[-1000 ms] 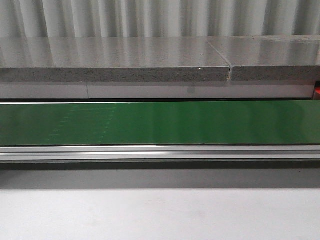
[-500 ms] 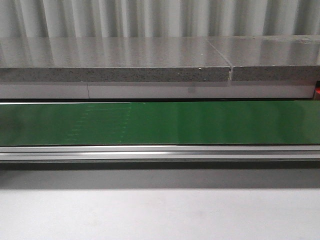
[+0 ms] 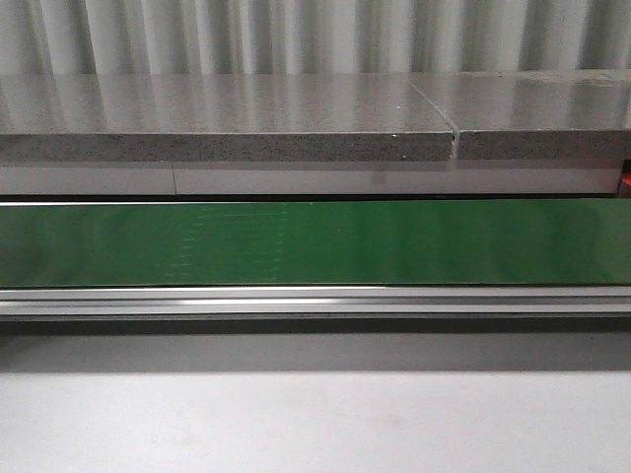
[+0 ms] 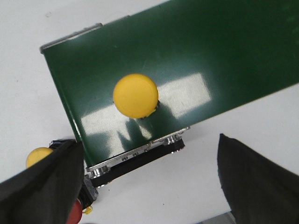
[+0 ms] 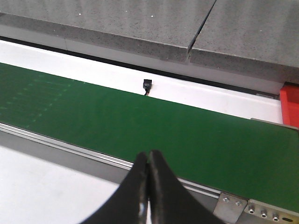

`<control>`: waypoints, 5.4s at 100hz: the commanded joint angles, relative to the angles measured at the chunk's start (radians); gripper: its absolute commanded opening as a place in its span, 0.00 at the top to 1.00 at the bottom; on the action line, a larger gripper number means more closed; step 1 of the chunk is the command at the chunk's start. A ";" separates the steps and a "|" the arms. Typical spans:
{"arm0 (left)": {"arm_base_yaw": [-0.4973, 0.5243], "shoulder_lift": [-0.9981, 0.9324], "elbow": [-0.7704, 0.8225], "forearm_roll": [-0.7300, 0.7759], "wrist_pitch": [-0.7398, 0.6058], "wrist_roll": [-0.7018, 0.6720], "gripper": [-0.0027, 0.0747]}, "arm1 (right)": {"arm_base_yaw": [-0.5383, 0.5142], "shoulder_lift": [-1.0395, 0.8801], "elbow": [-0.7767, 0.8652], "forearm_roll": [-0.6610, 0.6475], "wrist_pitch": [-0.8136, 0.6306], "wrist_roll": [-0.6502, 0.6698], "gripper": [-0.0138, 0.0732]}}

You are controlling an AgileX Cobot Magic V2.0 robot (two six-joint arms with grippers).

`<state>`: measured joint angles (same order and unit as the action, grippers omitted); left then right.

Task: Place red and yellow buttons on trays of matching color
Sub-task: 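Carry the yellow button to the belt and release it, then return the left gripper to the pile and grasp a red button, then carry the red button to the belt and release it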

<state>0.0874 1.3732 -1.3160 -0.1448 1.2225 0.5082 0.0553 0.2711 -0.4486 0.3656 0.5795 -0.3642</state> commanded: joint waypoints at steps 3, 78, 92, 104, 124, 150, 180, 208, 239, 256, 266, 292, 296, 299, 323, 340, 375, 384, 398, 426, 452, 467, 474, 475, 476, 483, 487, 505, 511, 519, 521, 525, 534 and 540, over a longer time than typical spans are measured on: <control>-0.005 -0.035 -0.001 0.007 0.050 0.036 0.23 | 0.002 0.007 -0.023 0.020 -0.066 -0.008 0.92; 0.207 -0.035 0.228 0.163 -0.065 -0.139 0.23 | 0.002 0.007 -0.023 0.020 -0.066 -0.008 0.92; 0.322 -0.035 0.228 0.154 -0.106 -0.305 0.23 | 0.002 0.007 -0.023 0.020 -0.066 -0.008 0.92; 0.435 -0.035 0.228 0.152 -0.134 -0.486 0.23 | 0.002 0.007 -0.023 0.020 -0.066 -0.008 0.92; 0.583 -0.017 0.228 0.043 -0.147 -0.542 0.23 | 0.002 0.007 -0.023 0.020 -0.066 -0.008 0.92; 0.618 0.102 0.228 0.037 -0.207 -0.611 0.23 | 0.002 0.007 -0.023 0.020 -0.066 -0.008 0.92; 0.618 0.199 0.228 0.015 -0.273 -0.676 0.23 | 0.002 0.007 -0.023 0.020 -0.066 -0.008 0.92; 0.618 0.296 0.228 0.006 -0.296 -0.684 0.23 | 0.002 0.007 -0.023 0.020 -0.066 -0.008 0.92; 0.618 0.319 0.225 0.006 -0.320 -0.669 0.58 | 0.002 0.007 -0.023 0.020 -0.066 -0.008 0.92; 0.618 0.301 0.225 0.006 -0.330 -0.646 0.74 | 0.002 0.007 -0.023 0.020 -0.066 -0.008 0.92; 0.618 0.254 0.225 0.013 -0.330 -0.643 0.74 | 0.002 0.007 -0.023 0.020 -0.066 -0.008 0.92; 0.614 0.061 0.208 0.015 -0.303 -0.565 0.74 | 0.002 0.007 -0.023 0.020 -0.066 -0.008 0.92; 0.605 0.030 0.199 0.015 -0.300 -0.560 0.74 | 0.002 0.007 -0.023 0.020 -0.066 -0.008 0.92; 0.600 0.012 0.187 0.013 -0.297 -0.550 0.74 | 0.002 0.007 -0.023 0.020 -0.066 -0.008 0.92; 0.475 -0.040 0.042 0.009 -0.203 -0.489 0.74 | 0.002 0.007 -0.023 0.020 -0.066 -0.008 0.92; 0.347 -0.007 0.011 0.009 -0.167 -0.488 0.74 | 0.002 0.007 -0.023 0.020 -0.066 -0.008 0.92; 0.132 0.117 0.011 0.011 -0.169 -0.488 0.74 | 0.002 0.007 -0.023 0.020 -0.066 -0.008 0.92; 0.105 0.143 0.011 0.011 -0.169 -0.488 0.74 | 0.002 0.007 -0.023 0.020 -0.066 -0.008 0.92; 0.095 0.172 0.011 0.011 -0.163 -0.488 0.74 | 0.002 0.007 -0.023 0.020 -0.066 -0.008 0.92; 0.095 0.199 0.011 0.013 -0.139 -0.488 0.74 | 0.002 0.007 -0.023 0.020 -0.066 -0.008 0.92; 0.095 0.208 0.011 0.011 -0.144 -0.488 0.43 | 0.002 0.007 -0.023 0.020 -0.065 -0.008 0.92; 0.095 0.199 0.011 0.000 -0.182 -0.481 0.20 | 0.002 0.007 -0.023 0.020 -0.065 -0.008 0.92; 0.095 0.174 0.011 -0.033 -0.216 -0.441 0.20 | 0.002 0.007 -0.023 0.020 -0.065 -0.008 0.92; 0.094 0.171 0.011 -0.044 -0.222 -0.434 0.20 | 0.002 0.007 -0.023 0.020 -0.065 -0.008 0.92; 0.094 0.164 0.011 -0.050 -0.224 -0.419 0.21 | 0.002 0.007 -0.023 0.020 -0.065 -0.008 0.92; 0.081 0.121 0.011 -0.081 -0.254 -0.381 0.23 | 0.002 0.007 -0.023 0.020 -0.065 -0.008 0.92; 0.066 0.097 0.011 -0.083 -0.270 -0.377 0.25 | 0.002 0.007 -0.023 0.020 -0.065 -0.008 0.92; -0.025 -0.041 0.016 -0.079 -0.301 -0.346 0.66 | 0.002 0.007 -0.023 0.020 -0.065 -0.008 0.92; -0.058 -0.087 0.016 -0.079 -0.304 -0.328 0.86 | 0.002 0.007 -0.023 0.020 -0.065 -0.008 0.92; -0.100 -0.136 0.016 -0.077 -0.312 -0.328 0.99 | 0.002 0.007 -0.023 0.020 -0.065 -0.008 0.92; -0.110 -0.148 0.018 -0.077 -0.315 -0.328 0.99 | 0.002 0.007 -0.023 0.020 -0.065 -0.008 0.92; -0.126 -0.174 0.022 -0.077 -0.328 -0.328 0.99 | 0.002 0.007 -0.023 0.020 -0.066 -0.008 0.92; -0.164 -0.229 0.053 -0.077 -0.370 -0.328 0.99 | 0.002 0.007 -0.023 0.020 -0.072 -0.008 0.92; -0.184 -0.273 0.090 -0.077 -0.399 -0.328 0.99 | 0.002 0.007 -0.023 0.020 -0.073 -0.008 0.92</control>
<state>-0.0662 1.1723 -1.2391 -0.2019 0.9162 0.1782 0.0553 0.2711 -0.4486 0.3656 0.5795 -0.3659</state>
